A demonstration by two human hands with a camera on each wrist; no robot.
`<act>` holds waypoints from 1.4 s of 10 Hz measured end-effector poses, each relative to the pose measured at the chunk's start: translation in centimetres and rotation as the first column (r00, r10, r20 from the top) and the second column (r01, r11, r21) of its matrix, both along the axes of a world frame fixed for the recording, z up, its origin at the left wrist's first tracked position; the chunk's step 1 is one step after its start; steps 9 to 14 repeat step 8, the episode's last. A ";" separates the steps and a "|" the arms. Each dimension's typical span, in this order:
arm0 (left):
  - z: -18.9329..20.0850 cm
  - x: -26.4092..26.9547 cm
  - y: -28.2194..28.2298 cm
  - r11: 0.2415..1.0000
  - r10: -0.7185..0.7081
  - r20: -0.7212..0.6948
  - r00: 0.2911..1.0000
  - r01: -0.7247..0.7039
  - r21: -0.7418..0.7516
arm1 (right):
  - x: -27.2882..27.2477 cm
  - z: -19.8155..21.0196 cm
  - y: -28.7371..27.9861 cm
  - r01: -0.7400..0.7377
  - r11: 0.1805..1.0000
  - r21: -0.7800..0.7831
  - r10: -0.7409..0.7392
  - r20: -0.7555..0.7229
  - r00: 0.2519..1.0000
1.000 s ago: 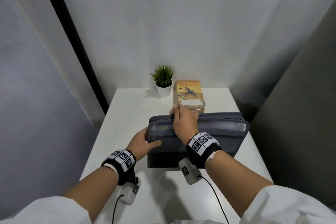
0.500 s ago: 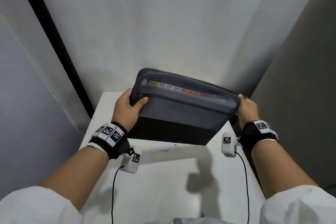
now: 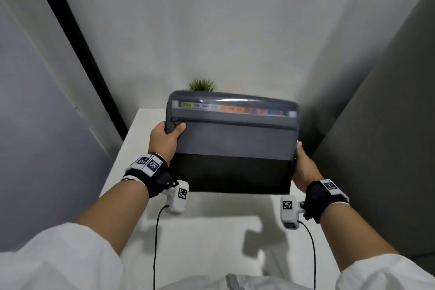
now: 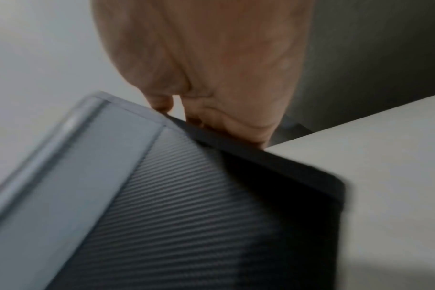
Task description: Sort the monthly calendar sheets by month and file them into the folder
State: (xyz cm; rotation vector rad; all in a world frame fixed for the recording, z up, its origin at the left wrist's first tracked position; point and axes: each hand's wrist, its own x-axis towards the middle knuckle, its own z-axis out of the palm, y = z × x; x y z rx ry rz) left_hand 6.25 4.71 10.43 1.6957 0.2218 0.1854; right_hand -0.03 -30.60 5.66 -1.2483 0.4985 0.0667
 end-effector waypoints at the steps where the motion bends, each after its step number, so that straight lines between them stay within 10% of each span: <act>1: -4.3 -0.1 -0.2 0.971 -0.034 -0.135 0.990 0.065 0.231 | 0.1 -2.6 0.4 -0.029 0.987 -0.159 0.009 -0.128 0.992; 2: -8.1 -0.9 -0.5 0.922 -0.094 -0.277 0.956 0.189 0.339 | -1.0 -7.4 0.2 -0.119 0.872 -0.475 -0.009 -0.259 0.966; 6: -16.8 -2.0 -0.1 0.836 -0.144 -0.623 0.769 0.432 0.339 | -2.7 -14.5 -0.3 -0.364 0.695 -0.620 -0.048 -0.545 0.837; 14: -17.3 -3.0 1.3 0.827 -0.117 -0.609 0.785 0.416 0.377 | -0.9 -12.1 -1.4 -0.253 0.731 -0.634 -0.079 -0.446 0.892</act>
